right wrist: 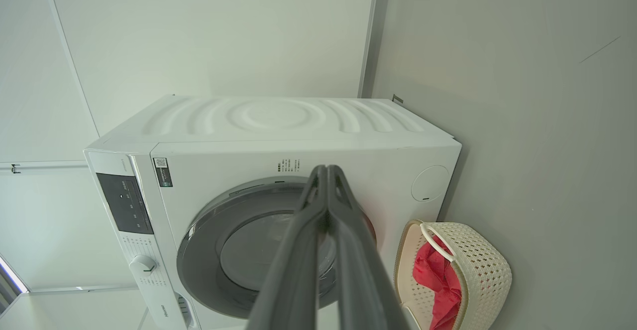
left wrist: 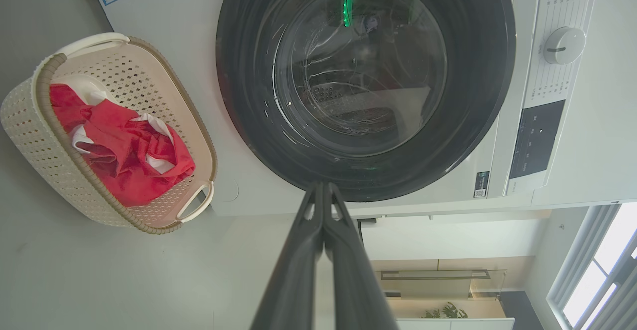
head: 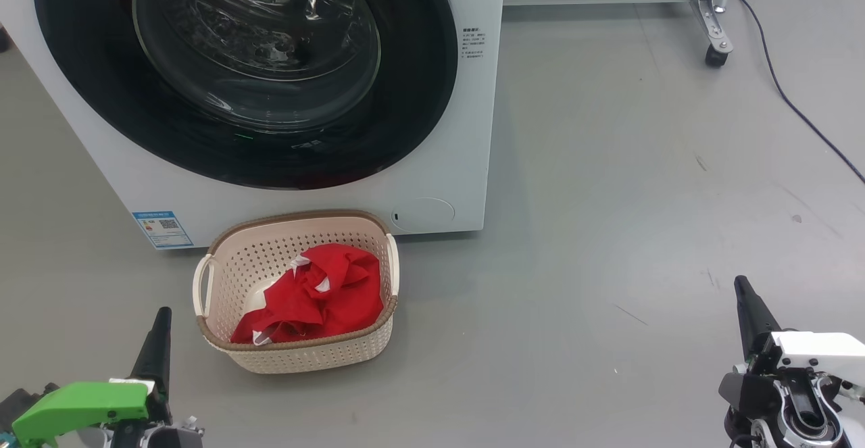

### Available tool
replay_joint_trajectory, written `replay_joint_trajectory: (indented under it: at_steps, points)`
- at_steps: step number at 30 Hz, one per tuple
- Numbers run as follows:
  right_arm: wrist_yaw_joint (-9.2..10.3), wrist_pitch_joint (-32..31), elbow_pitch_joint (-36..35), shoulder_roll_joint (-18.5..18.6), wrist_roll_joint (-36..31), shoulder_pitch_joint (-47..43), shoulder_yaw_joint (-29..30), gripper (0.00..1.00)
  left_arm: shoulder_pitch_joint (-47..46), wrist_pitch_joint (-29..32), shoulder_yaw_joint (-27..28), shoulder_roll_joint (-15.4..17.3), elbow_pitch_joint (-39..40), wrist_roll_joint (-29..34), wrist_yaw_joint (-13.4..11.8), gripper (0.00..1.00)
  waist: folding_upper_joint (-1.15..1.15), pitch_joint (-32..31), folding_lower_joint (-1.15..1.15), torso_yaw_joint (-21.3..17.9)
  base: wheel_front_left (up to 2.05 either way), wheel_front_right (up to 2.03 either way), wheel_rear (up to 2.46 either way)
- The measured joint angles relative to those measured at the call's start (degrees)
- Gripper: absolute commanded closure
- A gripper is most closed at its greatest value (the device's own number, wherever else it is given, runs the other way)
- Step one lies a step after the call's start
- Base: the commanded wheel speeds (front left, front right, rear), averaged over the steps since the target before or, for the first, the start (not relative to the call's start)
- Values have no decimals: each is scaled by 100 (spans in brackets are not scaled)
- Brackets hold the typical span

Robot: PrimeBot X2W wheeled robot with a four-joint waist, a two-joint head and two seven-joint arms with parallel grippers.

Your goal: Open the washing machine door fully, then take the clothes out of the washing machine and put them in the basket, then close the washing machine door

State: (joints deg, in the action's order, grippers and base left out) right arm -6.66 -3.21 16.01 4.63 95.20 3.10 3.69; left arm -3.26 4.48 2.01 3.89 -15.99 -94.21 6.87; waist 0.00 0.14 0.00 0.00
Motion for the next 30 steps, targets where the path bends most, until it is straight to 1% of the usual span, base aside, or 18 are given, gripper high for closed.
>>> replay_joint_trajectory:
  at_steps: [30]
  points:
    - [-30, -1, 10, -2, 0, 2, 14, 100, -1, 0, 9, -20, -1, 0, 0, 100, 0, 0, 0, 0, 0, 0, 0]
